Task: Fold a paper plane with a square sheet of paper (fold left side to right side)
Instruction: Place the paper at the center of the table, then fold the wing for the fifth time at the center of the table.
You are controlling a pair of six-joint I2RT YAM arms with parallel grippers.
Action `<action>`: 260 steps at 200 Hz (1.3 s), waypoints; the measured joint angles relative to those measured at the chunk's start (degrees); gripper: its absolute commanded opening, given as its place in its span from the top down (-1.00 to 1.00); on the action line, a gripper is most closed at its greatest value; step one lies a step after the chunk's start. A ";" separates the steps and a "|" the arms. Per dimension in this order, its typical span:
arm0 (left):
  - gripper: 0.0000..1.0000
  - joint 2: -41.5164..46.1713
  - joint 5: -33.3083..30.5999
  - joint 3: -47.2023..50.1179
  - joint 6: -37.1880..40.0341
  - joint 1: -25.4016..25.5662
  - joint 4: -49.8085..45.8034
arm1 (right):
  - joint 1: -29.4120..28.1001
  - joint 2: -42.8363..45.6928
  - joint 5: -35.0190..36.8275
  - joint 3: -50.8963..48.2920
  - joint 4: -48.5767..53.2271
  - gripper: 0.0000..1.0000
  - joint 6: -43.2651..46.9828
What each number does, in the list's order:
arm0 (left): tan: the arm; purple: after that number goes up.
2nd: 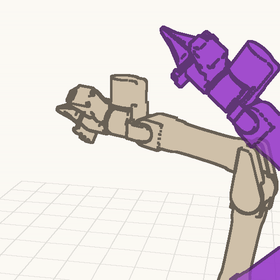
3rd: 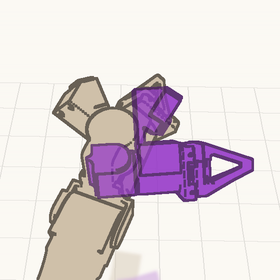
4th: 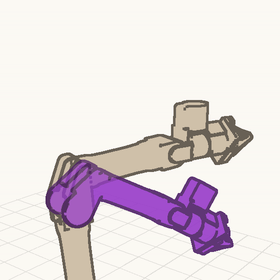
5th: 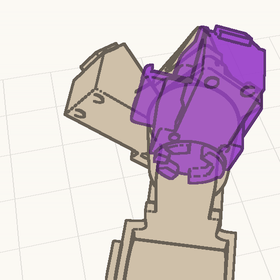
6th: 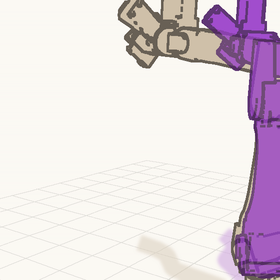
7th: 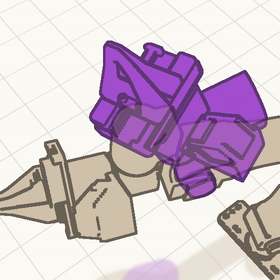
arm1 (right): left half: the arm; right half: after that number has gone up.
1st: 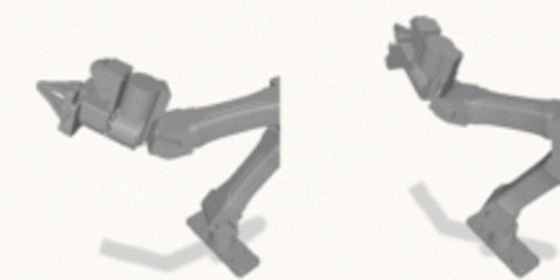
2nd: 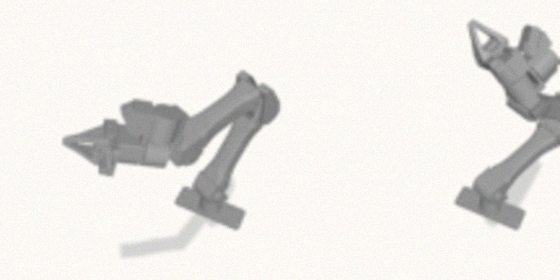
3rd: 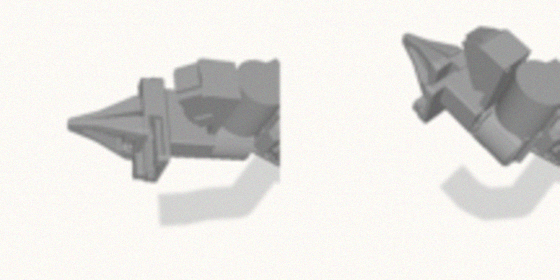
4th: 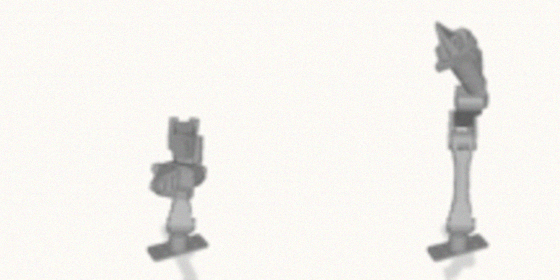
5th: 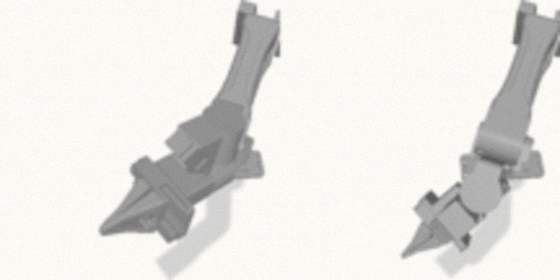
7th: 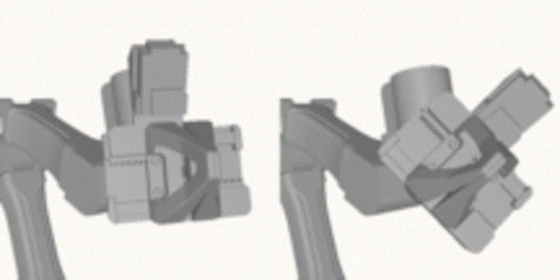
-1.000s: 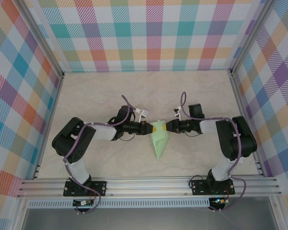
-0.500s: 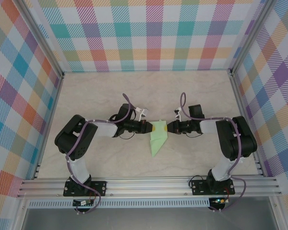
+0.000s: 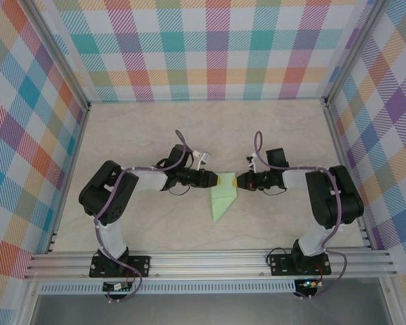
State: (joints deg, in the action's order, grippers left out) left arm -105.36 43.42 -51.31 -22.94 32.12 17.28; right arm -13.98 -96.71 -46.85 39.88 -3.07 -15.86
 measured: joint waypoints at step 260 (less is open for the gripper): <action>-0.22 3.32 -65.24 -13.84 5.57 35.93 -39.98 | -1.51 -2.71 4.39 9.75 14.78 1.00 -4.33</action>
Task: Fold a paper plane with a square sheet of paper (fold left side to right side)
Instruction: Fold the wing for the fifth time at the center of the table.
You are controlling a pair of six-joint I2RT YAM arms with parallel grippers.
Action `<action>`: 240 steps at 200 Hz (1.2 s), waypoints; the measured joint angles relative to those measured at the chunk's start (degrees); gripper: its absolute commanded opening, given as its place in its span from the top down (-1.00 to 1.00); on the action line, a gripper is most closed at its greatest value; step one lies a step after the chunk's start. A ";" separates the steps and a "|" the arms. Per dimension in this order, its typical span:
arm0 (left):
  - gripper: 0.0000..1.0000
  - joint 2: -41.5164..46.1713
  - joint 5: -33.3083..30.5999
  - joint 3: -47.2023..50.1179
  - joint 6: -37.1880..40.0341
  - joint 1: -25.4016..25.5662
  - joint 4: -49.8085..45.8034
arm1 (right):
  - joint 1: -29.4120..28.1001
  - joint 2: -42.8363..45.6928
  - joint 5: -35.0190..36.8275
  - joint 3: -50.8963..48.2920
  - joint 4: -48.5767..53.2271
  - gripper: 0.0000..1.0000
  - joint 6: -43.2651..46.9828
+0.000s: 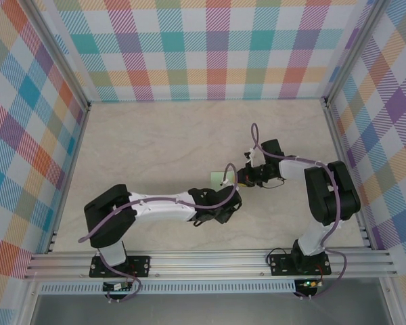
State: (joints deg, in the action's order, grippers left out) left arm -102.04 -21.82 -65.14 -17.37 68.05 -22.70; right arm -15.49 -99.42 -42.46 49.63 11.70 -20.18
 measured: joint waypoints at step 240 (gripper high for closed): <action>0.39 -14.08 -15.34 -10.93 -4.92 4.20 -13.38 | -0.02 -0.68 -0.15 0.00 0.00 1.00 0.07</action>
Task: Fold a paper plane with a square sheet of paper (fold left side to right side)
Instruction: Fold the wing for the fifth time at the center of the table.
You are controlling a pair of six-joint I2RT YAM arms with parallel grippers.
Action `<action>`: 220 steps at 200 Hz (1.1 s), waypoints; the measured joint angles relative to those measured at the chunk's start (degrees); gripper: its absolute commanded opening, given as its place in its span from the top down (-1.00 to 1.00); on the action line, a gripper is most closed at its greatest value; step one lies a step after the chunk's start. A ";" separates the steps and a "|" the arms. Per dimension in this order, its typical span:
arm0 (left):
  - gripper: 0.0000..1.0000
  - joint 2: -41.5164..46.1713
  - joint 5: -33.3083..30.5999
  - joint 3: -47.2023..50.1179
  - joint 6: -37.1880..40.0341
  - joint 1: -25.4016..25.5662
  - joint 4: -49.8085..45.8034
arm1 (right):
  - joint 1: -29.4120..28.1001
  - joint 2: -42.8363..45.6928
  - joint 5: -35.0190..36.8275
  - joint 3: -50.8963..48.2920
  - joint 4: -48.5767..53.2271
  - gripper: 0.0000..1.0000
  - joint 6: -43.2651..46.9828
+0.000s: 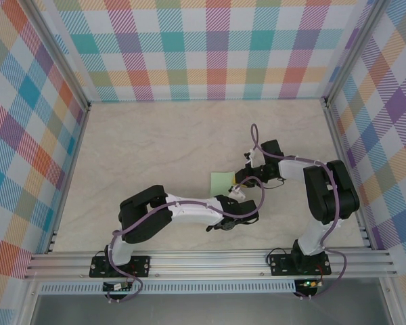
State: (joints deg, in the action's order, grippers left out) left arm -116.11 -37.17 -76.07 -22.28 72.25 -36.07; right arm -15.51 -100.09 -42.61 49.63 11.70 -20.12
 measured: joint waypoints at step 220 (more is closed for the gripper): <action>1.00 2.97 14.10 0.11 -0.74 -4.17 5.20 | 5.31 30.82 25.33 2.64 15.47 -0.77 -2.21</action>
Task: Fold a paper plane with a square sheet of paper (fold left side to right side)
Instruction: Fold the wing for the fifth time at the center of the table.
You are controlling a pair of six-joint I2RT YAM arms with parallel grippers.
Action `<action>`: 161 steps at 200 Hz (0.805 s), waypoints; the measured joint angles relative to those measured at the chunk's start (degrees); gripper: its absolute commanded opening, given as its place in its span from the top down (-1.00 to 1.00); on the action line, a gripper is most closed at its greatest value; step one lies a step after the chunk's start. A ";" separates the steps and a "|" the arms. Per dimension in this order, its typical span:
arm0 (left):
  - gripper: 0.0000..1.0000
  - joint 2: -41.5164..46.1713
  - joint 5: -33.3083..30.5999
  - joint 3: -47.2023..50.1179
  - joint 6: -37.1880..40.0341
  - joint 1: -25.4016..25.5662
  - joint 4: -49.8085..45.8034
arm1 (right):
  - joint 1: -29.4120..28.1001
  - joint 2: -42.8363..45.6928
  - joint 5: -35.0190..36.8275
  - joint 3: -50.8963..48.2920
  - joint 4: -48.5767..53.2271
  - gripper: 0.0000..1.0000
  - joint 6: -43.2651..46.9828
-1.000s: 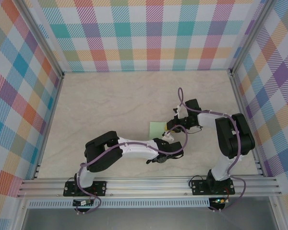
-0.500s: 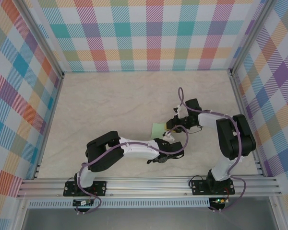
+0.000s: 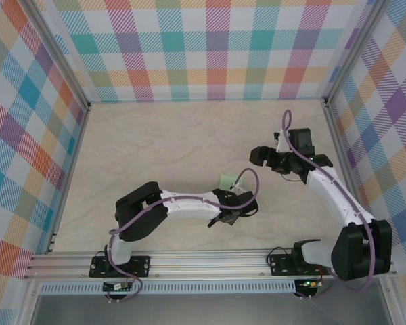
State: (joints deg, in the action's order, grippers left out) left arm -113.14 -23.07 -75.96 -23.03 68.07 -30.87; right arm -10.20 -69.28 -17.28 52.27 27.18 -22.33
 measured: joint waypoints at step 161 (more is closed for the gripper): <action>1.00 8.87 32.57 21.57 -16.33 -14.14 34.47 | -7.34 -3.78 -8.74 -19.82 -18.12 -0.44 -10.10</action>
State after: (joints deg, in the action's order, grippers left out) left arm -104.27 9.50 -54.39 -39.35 53.93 3.60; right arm -17.54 -73.06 -26.02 32.45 9.06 -32.42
